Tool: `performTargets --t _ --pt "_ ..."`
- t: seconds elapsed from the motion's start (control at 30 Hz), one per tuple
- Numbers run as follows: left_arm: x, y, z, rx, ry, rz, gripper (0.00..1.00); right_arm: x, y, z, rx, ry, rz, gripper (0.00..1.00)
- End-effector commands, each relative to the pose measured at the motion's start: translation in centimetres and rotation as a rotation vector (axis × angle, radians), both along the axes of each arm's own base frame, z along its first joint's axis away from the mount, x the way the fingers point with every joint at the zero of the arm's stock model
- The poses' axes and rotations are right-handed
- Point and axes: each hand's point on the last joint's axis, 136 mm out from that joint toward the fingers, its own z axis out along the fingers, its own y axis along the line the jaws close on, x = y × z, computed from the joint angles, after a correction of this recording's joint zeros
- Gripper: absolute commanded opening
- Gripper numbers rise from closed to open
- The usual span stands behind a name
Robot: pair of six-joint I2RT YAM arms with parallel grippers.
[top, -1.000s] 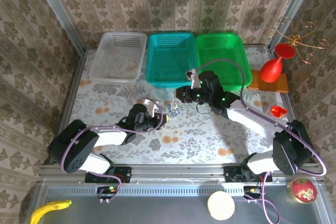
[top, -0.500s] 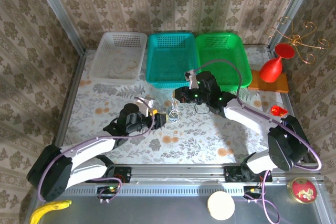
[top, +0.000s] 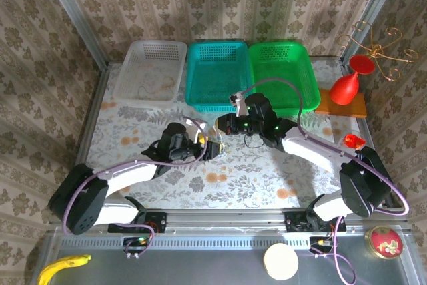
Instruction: Untangle the cables
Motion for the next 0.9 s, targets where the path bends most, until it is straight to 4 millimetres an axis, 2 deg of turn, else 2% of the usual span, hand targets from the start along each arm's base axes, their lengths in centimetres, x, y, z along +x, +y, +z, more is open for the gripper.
performTargets --t 0.0,0.13,0.2,0.23,0.27,0.3,0.47,0.53,0.67,0.87 --pt "0.5 -2.3 1.6 -0.075 -0.044 -0.065 0.65 0.0 1.0 2.2 0.054 -0.026 0.023 0.00" --pt "0.7 -2.9 -0.2 -0.092 -0.006 -0.055 0.32 -0.2 1.1 4.3 0.094 -0.046 0.030 0.00" --pt "0.7 -2.6 -1.4 -0.090 0.014 -0.039 0.21 -0.1 0.7 5.7 0.108 -0.065 0.021 0.00" --pt "0.8 -2.5 -1.8 -0.089 0.020 -0.030 0.18 0.3 0.4 6.0 0.111 -0.068 0.010 0.00" --pt "0.7 -2.3 -2.3 -0.084 0.027 -0.022 0.17 0.2 -0.2 7.8 0.136 -0.099 -0.001 0.00" --pt "0.6 -2.0 -2.6 -0.080 0.034 -0.012 0.17 0.4 -0.8 8.6 0.147 -0.110 -0.017 0.00" --pt "0.5 -0.7 -3.7 -0.073 0.050 0.028 0.14 1.2 -2.7 11.3 0.184 -0.153 -0.072 0.00" --pt "0.7 -0.3 -3.8 -0.074 0.054 0.040 0.14 1.1 -2.8 11.5 0.187 -0.159 -0.074 0.00" --pt "0.9 0.1 -3.6 -0.073 0.052 0.054 0.14 1.2 -2.6 10.6 0.183 -0.141 -0.070 0.00" --pt "1.1 0.9 -3.3 -0.061 0.053 0.069 0.07 1.5 -2.7 9.5 0.168 -0.134 -0.079 0.00"
